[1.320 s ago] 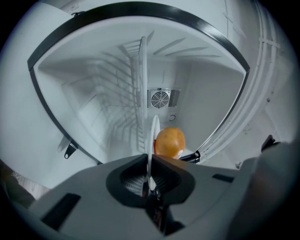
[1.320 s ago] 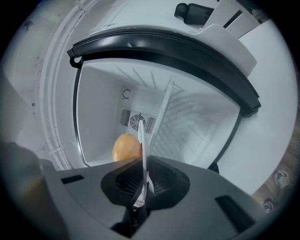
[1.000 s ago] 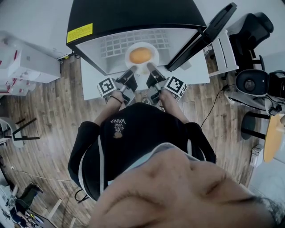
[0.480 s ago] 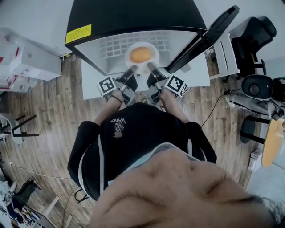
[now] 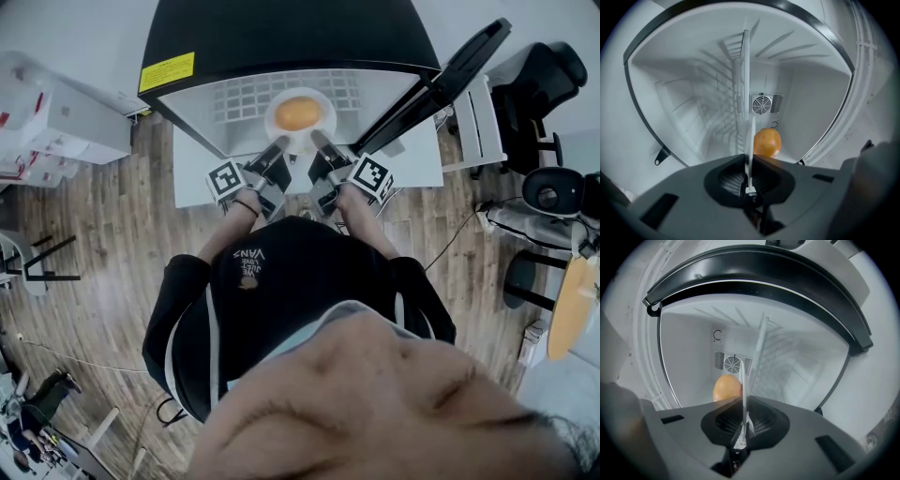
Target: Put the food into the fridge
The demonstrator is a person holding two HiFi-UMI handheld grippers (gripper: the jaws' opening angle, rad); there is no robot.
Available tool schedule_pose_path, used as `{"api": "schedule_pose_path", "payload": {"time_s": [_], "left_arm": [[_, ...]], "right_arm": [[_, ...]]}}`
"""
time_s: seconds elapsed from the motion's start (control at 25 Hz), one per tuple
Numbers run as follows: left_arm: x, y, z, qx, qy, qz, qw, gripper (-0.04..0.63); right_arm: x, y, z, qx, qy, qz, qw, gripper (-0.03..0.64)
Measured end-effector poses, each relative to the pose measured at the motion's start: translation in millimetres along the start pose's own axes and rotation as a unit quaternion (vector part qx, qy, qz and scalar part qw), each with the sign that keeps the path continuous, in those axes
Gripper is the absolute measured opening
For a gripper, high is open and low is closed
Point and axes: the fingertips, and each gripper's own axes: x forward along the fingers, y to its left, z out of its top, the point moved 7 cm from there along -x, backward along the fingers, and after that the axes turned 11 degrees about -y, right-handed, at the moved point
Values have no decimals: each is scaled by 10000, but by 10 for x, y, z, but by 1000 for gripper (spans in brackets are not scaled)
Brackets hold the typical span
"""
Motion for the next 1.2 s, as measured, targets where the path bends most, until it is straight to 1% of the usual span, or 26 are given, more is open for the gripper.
{"api": "schedule_pose_path", "payload": {"time_s": [0.24,0.4,0.72,0.96,1.2], "left_arm": [[38,-21,31,-73,-54,-102,9999,31],[73,-30,62,91,25,-140,9999,32],[88,-31,93,74,-29,-279,9996,32],[52,-53,87,-34,-41,-380,9993,32],[-6,-40,71,-8,-2,-382,9993,32]], "right_arm": [[49,13,15,134,-15,-13,9999,26],[68,-18,47,99,-29,-134,9999,26],[145,2,44,337,-64,-59,9994,26],[171,-7,77,335,-139,-136,9992,26],[219,11,116,286,-181,-157,9993,26]]}}
